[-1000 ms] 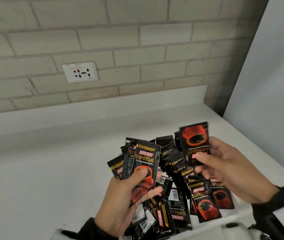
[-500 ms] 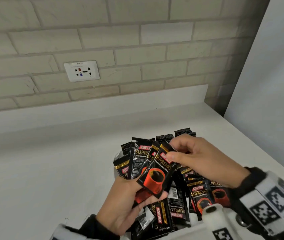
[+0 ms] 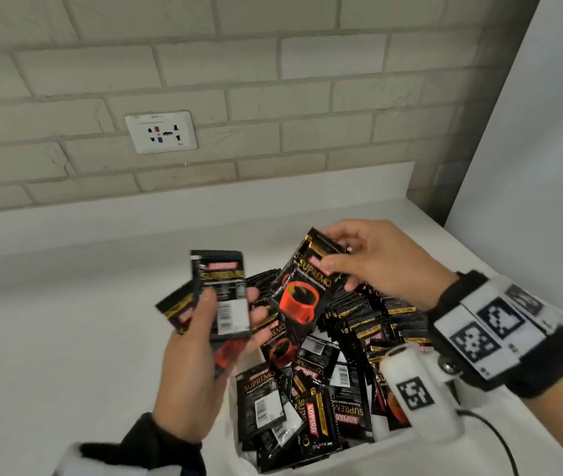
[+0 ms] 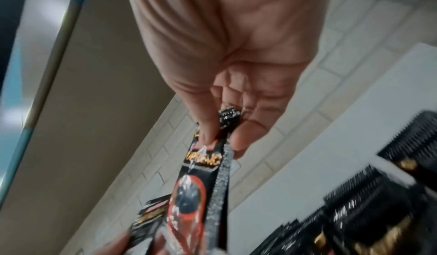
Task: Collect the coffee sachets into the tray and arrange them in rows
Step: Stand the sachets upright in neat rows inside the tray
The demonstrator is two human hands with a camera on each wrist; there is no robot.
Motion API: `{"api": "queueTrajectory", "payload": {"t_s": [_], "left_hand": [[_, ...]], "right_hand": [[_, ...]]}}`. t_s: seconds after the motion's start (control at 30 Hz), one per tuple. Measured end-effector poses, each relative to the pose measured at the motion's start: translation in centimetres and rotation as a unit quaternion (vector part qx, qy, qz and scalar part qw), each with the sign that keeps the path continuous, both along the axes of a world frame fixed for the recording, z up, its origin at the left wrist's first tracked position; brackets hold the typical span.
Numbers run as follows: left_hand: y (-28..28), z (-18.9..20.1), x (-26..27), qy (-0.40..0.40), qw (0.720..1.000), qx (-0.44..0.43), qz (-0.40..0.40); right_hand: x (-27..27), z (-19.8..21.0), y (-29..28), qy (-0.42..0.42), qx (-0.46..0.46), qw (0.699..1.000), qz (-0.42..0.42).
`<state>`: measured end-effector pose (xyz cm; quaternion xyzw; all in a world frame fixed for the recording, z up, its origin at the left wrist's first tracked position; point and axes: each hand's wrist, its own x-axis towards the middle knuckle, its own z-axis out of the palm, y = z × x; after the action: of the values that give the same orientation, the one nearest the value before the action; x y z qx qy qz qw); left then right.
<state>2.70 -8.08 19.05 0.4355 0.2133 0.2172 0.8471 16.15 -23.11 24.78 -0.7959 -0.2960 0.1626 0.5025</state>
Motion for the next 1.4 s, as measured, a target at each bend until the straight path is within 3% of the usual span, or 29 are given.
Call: {"api": "queueTrajectory", "payload": {"t_s": [0.13, 0.27, 0.57, 0.83, 1.07, 1.23, 1.33, 1.4], "left_hand": [[2.1, 0.1, -0.4, -0.035, 0.997, -0.017, 0.059], [2.8, 0.5, -0.8, -0.037, 0.996, -0.028, 0.075], [2.5, -0.1, -1.2, -0.016, 0.999, -0.032, 0.024], [2.3, -0.4, -0.6, 0.016, 0.998, -0.056, -0.03], [2.1, -0.6, -0.4, 0.033, 0.996, -0.075, -0.042], [2.0, -0.7, -0.3, 0.067, 0.992, -0.102, -0.022], [1.7, -0.7, -0.1, 0.083, 0.99, -0.113, -0.009], [1.4, -0.6, 0.0, 0.086, 0.99, -0.114, -0.005]], "right_hand": [[1.0, 0.0, 1.3, -0.125, -0.133, 0.982, 0.044], [0.4, -1.6, 3.5, -0.199, -0.287, 0.927, 0.139], [-0.2, -4.2, 7.1, -0.313, -0.385, 0.843, 0.21], [0.3, -4.9, 7.1, -0.297, -0.367, 0.868, 0.156], [-0.6, -6.2, 7.8, -0.343, -0.411, 0.825, 0.183], [-0.6, -5.7, 7.6, -0.381, -0.411, 0.812, 0.167], [-0.2, -5.0, 7.3, -0.384, -0.4, 0.819, 0.15], [0.1, -4.2, 6.9, -0.374, -0.374, 0.838, 0.131]]}}
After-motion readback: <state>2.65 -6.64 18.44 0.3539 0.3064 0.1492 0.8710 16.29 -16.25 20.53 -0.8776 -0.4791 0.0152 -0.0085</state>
